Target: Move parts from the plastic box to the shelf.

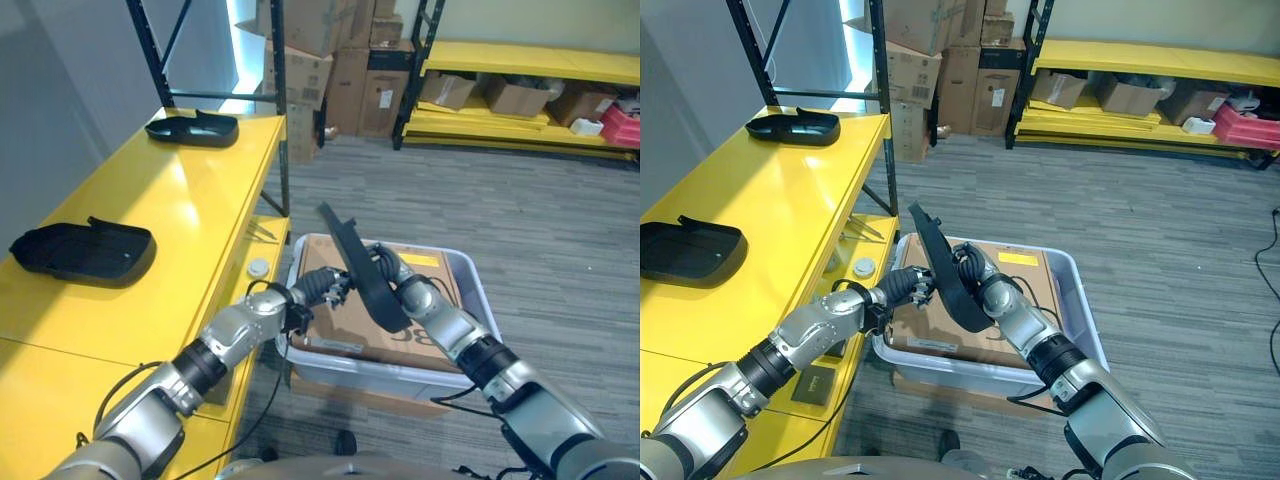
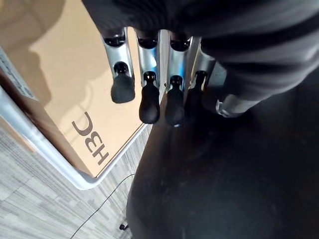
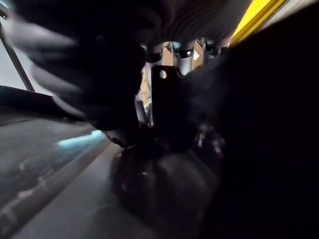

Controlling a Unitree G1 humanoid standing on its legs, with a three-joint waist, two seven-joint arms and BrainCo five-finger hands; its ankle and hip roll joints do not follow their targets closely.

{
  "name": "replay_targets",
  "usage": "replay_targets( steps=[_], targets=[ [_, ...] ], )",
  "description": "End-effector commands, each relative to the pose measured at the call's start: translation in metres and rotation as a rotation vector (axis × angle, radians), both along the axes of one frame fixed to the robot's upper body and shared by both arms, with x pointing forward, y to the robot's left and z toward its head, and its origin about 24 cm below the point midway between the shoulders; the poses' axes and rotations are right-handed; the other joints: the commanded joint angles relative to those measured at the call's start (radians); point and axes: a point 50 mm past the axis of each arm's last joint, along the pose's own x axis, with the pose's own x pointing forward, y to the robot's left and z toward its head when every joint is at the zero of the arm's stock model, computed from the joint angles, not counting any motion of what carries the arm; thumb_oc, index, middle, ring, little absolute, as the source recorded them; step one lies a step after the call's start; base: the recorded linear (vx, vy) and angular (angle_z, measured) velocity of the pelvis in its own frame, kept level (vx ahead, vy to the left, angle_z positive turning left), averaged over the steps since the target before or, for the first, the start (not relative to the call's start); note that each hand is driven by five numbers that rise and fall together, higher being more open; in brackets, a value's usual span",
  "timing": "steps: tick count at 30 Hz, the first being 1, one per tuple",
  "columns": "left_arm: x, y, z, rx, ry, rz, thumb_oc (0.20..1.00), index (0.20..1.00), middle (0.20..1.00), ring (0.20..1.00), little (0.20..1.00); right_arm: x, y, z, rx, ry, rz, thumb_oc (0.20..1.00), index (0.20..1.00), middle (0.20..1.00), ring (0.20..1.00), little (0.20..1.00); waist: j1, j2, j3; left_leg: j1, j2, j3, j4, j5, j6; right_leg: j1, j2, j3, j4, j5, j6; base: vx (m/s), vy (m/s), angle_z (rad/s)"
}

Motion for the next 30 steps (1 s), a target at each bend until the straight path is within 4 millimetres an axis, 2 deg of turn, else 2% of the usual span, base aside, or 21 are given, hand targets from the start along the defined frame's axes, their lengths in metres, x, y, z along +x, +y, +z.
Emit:
replay_targets(
  steps=[1,6,12,20,25,29,30],
  targets=[
    [0.009,-0.045,0.036,-0.137,-0.088,-0.042,1.000,1.000,1.000,1.000,1.000,0.026,0.024,0.044,0.036,-0.158,0.044,0.200,0.200,0.200,0.200,0.200,0.020,-0.008,-0.055,-0.024,0.007,0.004,0.036,-0.067,-0.010,0.013,-0.020,-0.006,0.008,-0.053,0.079,0.00,0.000,0.00],
    [0.018,-0.035,0.037,-0.126,-0.104,0.034,1.000,1.000,1.000,1.000,1.000,0.026,0.009,0.042,-0.006,-0.153,0.024,0.200,0.200,0.200,0.200,0.200,0.018,-0.006,-0.058,-0.027,0.009,0.000,0.034,-0.063,-0.011,0.010,-0.020,-0.008,0.013,-0.055,0.079,0.00,0.000,0.00],
    [0.023,-0.023,0.029,-0.108,-0.059,0.090,1.000,1.000,1.000,1.000,1.000,0.030,-0.009,0.051,-0.059,-0.164,0.001,0.200,0.200,0.200,0.200,0.200,0.018,-0.006,-0.054,-0.024,0.009,-0.008,0.034,-0.062,-0.011,0.013,-0.020,-0.010,0.018,-0.056,0.079,0.00,0.005,0.01],
    [0.024,-0.018,0.022,-0.097,-0.051,0.126,1.000,1.000,1.000,1.000,1.000,0.030,-0.017,0.052,-0.077,-0.158,-0.023,0.200,0.200,0.200,0.200,0.200,0.018,-0.013,-0.053,-0.021,0.010,-0.010,0.033,-0.062,-0.011,0.015,-0.019,-0.008,0.021,-0.058,0.079,0.00,0.000,0.01],
    [0.030,-0.009,0.030,-0.153,-0.091,0.165,1.000,1.000,1.000,1.000,1.000,0.025,-0.035,0.041,-0.099,-0.128,-0.112,0.200,0.200,0.200,0.200,0.200,0.019,-0.015,-0.052,-0.022,0.009,-0.008,0.036,-0.062,-0.011,0.014,-0.019,-0.006,0.023,-0.058,0.079,0.04,-0.008,-0.01],
    [0.032,0.002,0.037,-0.192,-0.097,0.183,1.000,1.000,1.000,1.000,1.000,0.019,-0.057,0.032,-0.124,-0.113,-0.180,0.200,0.200,0.200,0.200,0.200,0.020,-0.014,-0.047,-0.028,0.010,-0.006,0.041,-0.061,-0.011,0.011,-0.020,-0.009,0.027,-0.059,0.078,0.05,-0.004,0.00],
    [0.032,0.008,0.037,-0.204,-0.093,0.191,1.000,1.000,1.000,1.000,1.000,0.016,-0.068,0.030,-0.137,-0.110,-0.212,0.200,0.200,0.200,0.200,0.200,0.021,-0.014,-0.044,-0.031,0.010,-0.006,0.044,-0.061,-0.012,0.009,-0.020,-0.010,0.029,-0.059,0.079,0.07,-0.005,0.01]
  ],
)
